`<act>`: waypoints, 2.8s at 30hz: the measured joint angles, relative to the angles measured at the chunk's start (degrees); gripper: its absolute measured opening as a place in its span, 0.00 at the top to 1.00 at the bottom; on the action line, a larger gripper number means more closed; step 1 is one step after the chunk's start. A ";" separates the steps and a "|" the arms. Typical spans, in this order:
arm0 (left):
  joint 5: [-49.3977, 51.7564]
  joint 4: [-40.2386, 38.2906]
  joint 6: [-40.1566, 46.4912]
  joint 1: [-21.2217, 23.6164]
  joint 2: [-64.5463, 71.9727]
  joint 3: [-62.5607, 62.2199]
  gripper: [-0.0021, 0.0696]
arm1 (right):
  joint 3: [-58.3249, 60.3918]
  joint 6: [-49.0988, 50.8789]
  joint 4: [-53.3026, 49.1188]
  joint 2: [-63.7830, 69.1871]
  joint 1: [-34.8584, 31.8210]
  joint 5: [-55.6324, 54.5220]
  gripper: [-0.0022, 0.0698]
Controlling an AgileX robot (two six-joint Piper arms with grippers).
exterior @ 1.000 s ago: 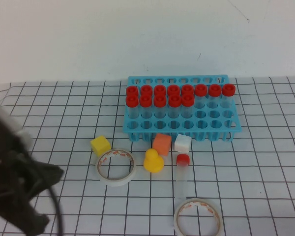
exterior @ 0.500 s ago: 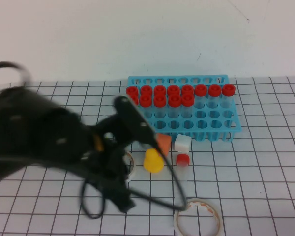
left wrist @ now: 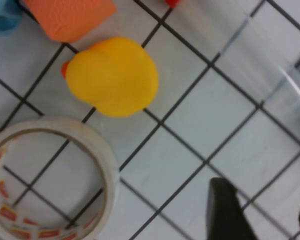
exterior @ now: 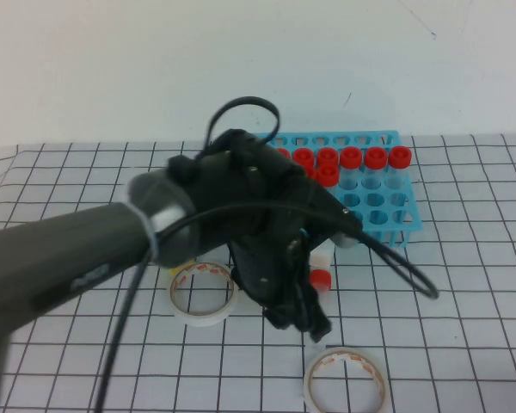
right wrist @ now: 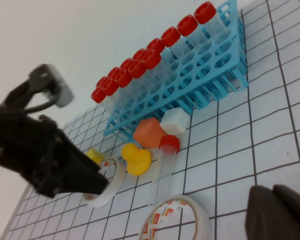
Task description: Place the test tubes
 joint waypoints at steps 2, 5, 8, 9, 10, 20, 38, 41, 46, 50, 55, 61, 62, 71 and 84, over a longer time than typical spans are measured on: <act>0.24 -0.45 -3.65 0.00 2.17 -1.86 0.52 | 0.00 -0.07 0.00 0.00 0.00 0.00 0.97; -0.14 -1.65 -7.57 0.00 5.18 -3.76 0.46 | 0.00 -0.81 0.00 0.00 0.00 0.10 0.97; -2.37 -3.18 -8.83 0.00 7.44 -4.37 0.45 | 0.00 -1.37 0.00 0.00 0.00 0.23 0.97; -3.00 -3.77 -8.98 0.00 7.97 -4.37 0.44 | 0.00 -1.50 0.00 0.00 0.00 0.37 0.97; -3.59 -3.77 -9.27 0.00 8.54 -4.48 0.44 | 0.00 -1.50 0.00 0.00 0.00 0.37 0.97; -7.02 -5.92 -10.41 -0.08 10.11 -4.69 0.44 | 0.00 -2.79 0.00 0.00 0.00 0.95 0.97; -7.35 -7.16 -9.83 -0.08 13.26 -4.69 0.44 | 0.00 -3.67 0.00 0.00 0.00 1.21 0.97; -6.83 -7.04 -9.94 -0.08 13.72 -4.74 0.44 | 0.00 -3.77 0.00 0.00 0.00 1.21 0.97; -6.11 -6.29 -9.94 -0.08 13.72 -4.74 0.55 | 0.00 -4.17 0.00 0.00 0.00 1.33 0.97; -5.65 -4.64 -9.94 -0.08 13.72 -4.74 0.67 | 0.00 -4.30 0.00 0.00 0.00 1.33 0.97; -5.07 -1.80 -8.75 -0.08 13.00 -4.74 0.67 | 0.00 -4.74 0.00 0.00 0.00 1.36 0.97; -4.43 0.01 -5.14 -0.08 5.72 -4.05 0.67 | 0.00 -4.75 0.12 0.00 0.00 1.36 0.97; -4.69 0.32 -5.14 -0.08 3.77 -3.03 0.67 | 0.00 -4.75 0.23 0.00 0.00 1.36 0.97; -15.69 0.93 -6.94 -0.08 -15.73 19.29 0.67 | 0.00 -4.75 1.73 0.00 0.00 0.95 0.97; -46.38 0.93 -17.42 -0.08 -34.91 46.74 0.67 | 0.00 -14.55 14.25 0.00 0.00 -0.82 0.97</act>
